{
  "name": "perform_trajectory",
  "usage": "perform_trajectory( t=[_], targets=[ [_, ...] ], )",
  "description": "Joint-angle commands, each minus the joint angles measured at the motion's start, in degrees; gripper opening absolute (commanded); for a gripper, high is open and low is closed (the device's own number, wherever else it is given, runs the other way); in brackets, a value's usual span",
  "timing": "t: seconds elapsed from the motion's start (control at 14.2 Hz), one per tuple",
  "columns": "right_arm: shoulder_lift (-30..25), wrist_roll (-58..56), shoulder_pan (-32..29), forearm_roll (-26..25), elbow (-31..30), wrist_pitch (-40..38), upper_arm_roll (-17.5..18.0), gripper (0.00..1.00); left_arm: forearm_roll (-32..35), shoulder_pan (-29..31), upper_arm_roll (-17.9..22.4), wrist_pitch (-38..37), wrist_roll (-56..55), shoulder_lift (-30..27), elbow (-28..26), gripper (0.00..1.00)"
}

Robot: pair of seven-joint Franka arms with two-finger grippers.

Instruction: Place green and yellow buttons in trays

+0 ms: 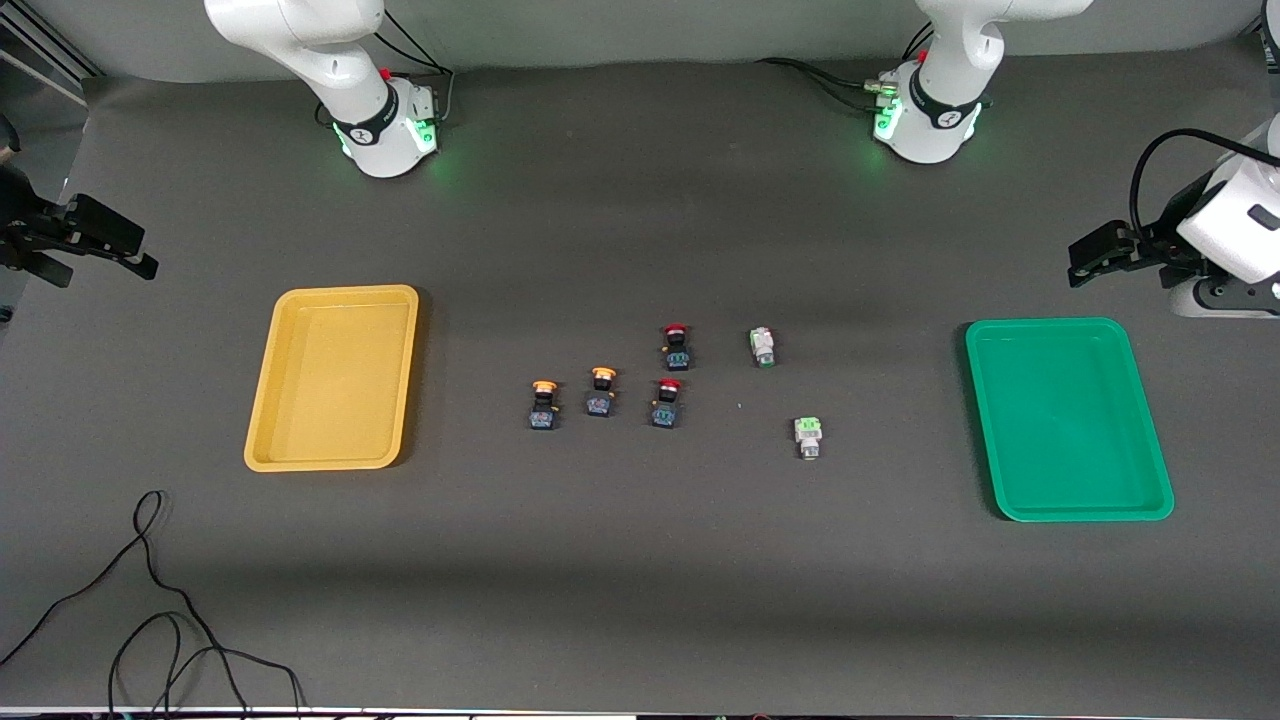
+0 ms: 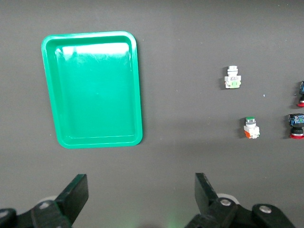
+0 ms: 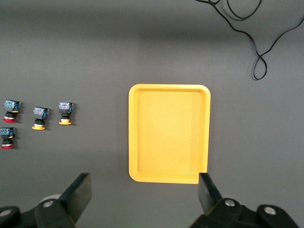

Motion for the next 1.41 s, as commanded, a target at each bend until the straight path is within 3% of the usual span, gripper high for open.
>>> perform_trajectory(
  t=[0.0, 0.77, 1.34],
  targets=[
    [0.53, -0.98, -0.92, -0.84, 1.46, -0.80, 0.80, 1.00, 0.26, -0.64, 0.34, -0.47, -0.47, -0.70, 0.07, 1.00],
    [1.32, -1.25, -0.92, -0.92, -2.23, -0.71, 1.32, 1.00, 0.35, -0.82, 0.34, -0.30, -0.47, -0.52, -0.20, 1.00],
    [4.57, -0.98, -0.21, -0.75, 2.60, -2.02, 1.41, 1.00, 0.17, -1.43, -0.80, 0.32, -1.16, -1.22, -2.03, 1.00]
  ],
)
